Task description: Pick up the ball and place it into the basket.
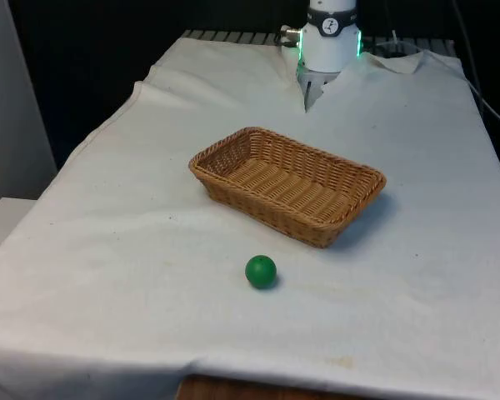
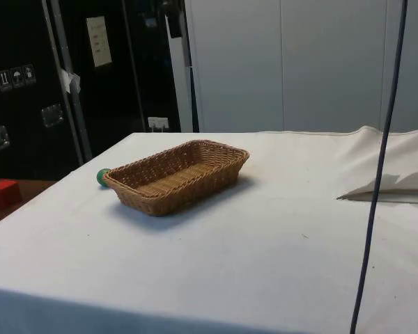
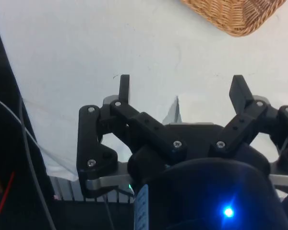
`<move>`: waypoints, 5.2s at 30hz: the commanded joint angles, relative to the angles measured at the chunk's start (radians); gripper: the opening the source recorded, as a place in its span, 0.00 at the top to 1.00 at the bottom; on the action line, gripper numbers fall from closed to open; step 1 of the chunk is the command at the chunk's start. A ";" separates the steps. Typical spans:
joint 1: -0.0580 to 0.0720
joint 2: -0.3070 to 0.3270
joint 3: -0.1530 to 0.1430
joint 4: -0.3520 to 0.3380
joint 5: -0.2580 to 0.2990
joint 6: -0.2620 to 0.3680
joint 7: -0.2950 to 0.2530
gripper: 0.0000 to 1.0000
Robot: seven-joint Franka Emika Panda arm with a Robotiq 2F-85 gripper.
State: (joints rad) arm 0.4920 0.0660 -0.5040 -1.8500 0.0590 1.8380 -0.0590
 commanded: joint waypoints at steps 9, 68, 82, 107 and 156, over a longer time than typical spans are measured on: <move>-0.006 0.086 0.000 0.065 0.029 0.025 -0.010 0.00; -0.067 0.428 -0.090 0.303 0.314 0.247 -0.291 0.00; -0.076 0.514 -0.111 0.303 0.355 0.345 -0.301 0.00; -0.116 0.744 -0.104 0.410 0.544 0.481 -0.360 0.00; -0.160 1.043 -0.109 0.605 0.791 0.518 -0.392 0.00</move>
State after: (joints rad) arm 0.3410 1.1010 -0.6160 -1.2610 0.8490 2.3630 -0.4530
